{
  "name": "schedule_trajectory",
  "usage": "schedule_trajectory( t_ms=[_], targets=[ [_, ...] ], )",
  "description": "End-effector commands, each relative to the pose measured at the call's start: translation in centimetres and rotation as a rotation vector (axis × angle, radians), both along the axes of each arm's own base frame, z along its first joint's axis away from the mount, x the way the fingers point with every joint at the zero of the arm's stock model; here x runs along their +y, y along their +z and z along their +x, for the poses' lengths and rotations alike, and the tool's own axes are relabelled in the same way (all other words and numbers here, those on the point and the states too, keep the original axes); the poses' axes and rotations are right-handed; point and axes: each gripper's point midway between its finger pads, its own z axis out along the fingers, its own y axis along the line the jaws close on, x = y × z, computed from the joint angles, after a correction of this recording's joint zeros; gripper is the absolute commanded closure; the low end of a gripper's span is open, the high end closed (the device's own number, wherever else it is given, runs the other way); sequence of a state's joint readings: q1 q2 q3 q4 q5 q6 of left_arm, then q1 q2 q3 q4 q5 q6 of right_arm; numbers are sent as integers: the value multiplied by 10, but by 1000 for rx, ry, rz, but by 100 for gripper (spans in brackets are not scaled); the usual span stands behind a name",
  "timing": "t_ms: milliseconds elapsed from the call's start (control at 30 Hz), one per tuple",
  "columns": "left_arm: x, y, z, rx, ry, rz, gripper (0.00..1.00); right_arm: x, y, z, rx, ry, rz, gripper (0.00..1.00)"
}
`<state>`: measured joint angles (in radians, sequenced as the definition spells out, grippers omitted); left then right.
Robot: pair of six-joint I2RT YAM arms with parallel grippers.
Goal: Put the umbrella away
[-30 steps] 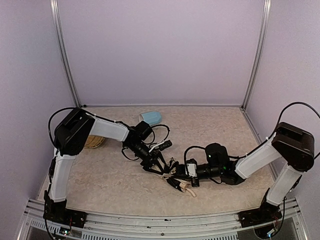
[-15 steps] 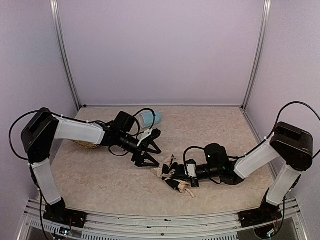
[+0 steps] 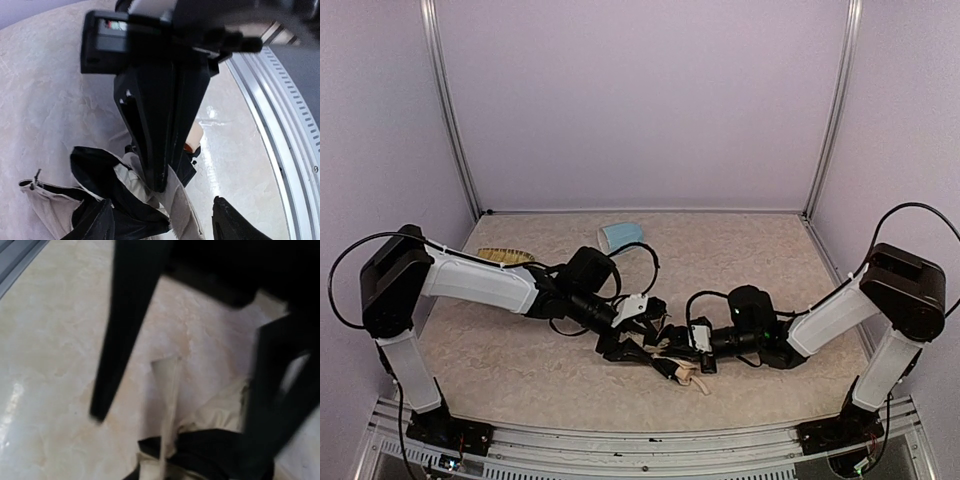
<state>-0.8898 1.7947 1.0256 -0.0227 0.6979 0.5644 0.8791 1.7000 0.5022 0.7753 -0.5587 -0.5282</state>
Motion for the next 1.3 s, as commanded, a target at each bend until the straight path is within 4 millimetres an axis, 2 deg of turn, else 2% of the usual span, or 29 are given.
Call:
schedule_trajectory(
  t_ms=[0,33,167,300,433,533,633,767,967,1067,1167,1267],
  targets=[
    [-8,-13,-1,-45,15,68,43,4,3,11,-4,-28,3,100],
    [-9,-15,2,-47,27,72,52,4,3,11,-7,-28,3,100],
    [-8,-17,15,-51,82,91,99,3,5,14,-16,-43,1,100],
    [-1,-25,34,-6,151,110,100,1,6,21,-40,-84,-11,100],
    [11,-55,38,31,171,171,100,-2,11,26,-50,-121,-17,81],
    [17,-73,39,95,186,207,100,-5,25,26,-40,-146,-8,62],
    [17,-75,39,119,185,188,100,-10,41,25,-41,-198,1,49],
    [16,-70,38,125,174,162,100,-12,43,17,1,-303,-33,37],
    [17,-70,38,150,171,150,100,-18,19,11,125,-541,-137,29],
    [18,-69,37,150,170,150,100,-26,-2,10,147,-642,-233,25],
    [17,-67,37,152,163,144,100,-29,-23,10,131,-677,-324,24],
    [15,-66,37,154,161,141,100,-21,-36,14,108,-685,-385,25]
  ],
)
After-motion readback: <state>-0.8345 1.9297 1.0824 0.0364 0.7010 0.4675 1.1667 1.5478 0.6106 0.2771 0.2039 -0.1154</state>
